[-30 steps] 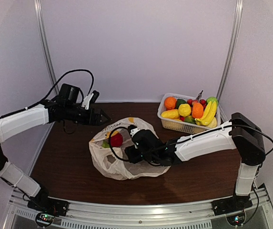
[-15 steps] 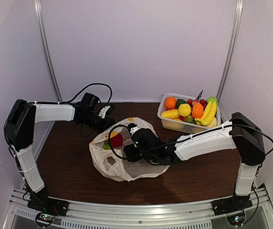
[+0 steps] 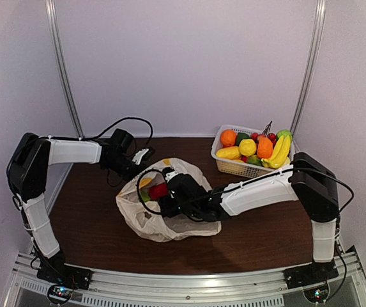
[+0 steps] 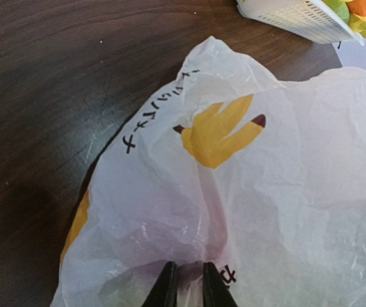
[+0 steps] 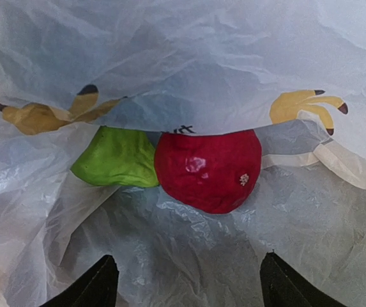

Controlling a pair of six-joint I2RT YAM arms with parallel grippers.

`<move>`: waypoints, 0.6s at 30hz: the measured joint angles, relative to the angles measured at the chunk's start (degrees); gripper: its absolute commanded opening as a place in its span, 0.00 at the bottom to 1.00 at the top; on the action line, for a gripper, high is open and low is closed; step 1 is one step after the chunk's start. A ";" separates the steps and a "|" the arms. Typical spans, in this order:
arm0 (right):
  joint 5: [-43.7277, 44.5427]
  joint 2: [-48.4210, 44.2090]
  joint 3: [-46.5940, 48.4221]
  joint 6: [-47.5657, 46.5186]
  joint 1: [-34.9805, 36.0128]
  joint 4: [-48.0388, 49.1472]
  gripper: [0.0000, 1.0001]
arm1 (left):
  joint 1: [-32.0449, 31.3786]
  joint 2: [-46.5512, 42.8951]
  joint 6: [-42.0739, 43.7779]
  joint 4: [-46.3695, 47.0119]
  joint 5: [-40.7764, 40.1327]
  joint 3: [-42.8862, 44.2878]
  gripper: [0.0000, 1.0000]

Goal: Untie the knot of the plastic bag and take out the fruit
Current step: Reach into the gripper in the takeout bag, then pick up the fake fruit from the takeout bag.

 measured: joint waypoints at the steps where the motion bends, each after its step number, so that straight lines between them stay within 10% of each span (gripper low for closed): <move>1: -0.13 0.66 0.46 -0.04 0.00 -0.04 0.82 | 0.00 0.02 0.09 -0.04 0.15 -0.07 0.10; 18: -3.93 8.79 9.03 -2.73 -3.74 -0.13 0.92 | 0.00 0.92 -0.44 0.83 3.67 -0.98 0.00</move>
